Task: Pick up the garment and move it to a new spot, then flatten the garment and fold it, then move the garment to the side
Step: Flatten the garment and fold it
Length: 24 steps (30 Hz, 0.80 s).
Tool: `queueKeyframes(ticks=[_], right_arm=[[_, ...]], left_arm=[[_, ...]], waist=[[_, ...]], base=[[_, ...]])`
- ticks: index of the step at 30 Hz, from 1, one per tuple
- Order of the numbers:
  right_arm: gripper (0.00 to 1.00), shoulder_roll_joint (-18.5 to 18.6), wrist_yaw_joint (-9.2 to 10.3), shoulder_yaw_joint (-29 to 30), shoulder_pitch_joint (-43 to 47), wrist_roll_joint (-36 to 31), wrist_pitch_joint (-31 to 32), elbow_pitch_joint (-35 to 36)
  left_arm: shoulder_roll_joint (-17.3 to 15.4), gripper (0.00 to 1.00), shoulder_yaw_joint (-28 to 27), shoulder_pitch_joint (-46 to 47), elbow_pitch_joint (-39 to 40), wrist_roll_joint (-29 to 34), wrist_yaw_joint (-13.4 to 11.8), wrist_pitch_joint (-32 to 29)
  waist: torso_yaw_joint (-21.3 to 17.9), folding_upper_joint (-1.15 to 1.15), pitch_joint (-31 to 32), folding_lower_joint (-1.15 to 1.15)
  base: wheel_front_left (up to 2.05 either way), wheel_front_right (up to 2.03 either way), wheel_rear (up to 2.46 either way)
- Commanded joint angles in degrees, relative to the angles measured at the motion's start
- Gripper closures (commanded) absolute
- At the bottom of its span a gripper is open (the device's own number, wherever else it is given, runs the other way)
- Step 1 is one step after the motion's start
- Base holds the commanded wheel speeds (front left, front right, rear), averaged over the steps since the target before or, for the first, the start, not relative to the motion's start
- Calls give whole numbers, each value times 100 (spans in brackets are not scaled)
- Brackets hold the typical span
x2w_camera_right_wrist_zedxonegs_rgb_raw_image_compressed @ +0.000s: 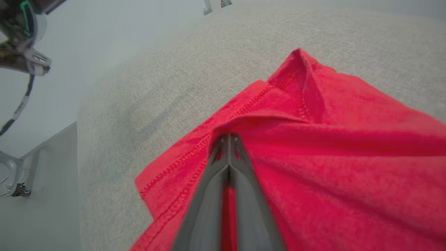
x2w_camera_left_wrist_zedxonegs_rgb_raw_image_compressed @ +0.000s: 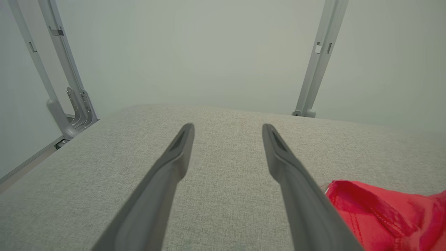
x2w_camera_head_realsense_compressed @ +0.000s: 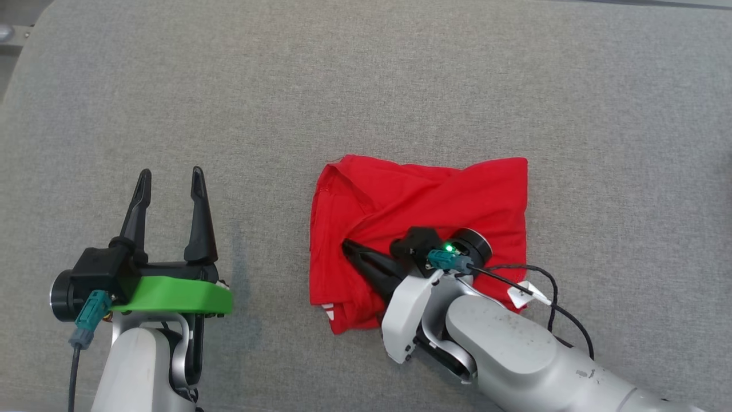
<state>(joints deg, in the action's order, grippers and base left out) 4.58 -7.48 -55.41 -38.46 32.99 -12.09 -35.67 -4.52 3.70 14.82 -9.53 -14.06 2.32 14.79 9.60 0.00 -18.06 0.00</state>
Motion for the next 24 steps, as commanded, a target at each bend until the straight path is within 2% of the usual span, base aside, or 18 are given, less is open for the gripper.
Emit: queueKeyframes(ticks=[1,8,12,15,16,19,22,23,24], right_arm=[[100,-52,-1,-153,-114,74,4,-57],[100,-125,-1,-627,-338,310,-81,-97],[100,-106,-1,-584,-405,338,-225,78],[100,84,0,-183,-219,247,-289,429],[100,244,0,264,0,118,-315,785],[100,509,0,1129,449,-182,-315,1374],[32,677,0,2053,1044,-495,-316,1869],[0,708,0,2363,1221,-602,-317,2005],[0,732,0,2654,1402,-715,-308,2120]], left_arm=[[16,0,-11,67,-8,0,17,40],[51,0,-59,22,4,27,10,40],[56,0,-106,-26,-11,59,20,40],[42,0,-142,-80,-28,86,6,40],[22,0,-169,-114,-19,111,3,39],[-13,0,-203,-161,-2,135,-22,35],[-49,0,-232,-235,20,143,-46,34],[-63,0,-241,-245,26,143,-52,34],[-71,0,-241,-249,36,145,-69,33]], waist=[[60,0,-10,0],[85,0,-22,0],[-12,0,15,0],[-128,0,108,0],[-228,0,184,0],[-379,0,305,0],[-520,0,417,0],[-562,0,451,0],[-599,0,485,0]], base=[[0,0,0],[0,0,0],[0,0,0],[0,0,0],[0,0,0],[0,0,0],[0,0,0],[0,0,0],[0,0,0]])
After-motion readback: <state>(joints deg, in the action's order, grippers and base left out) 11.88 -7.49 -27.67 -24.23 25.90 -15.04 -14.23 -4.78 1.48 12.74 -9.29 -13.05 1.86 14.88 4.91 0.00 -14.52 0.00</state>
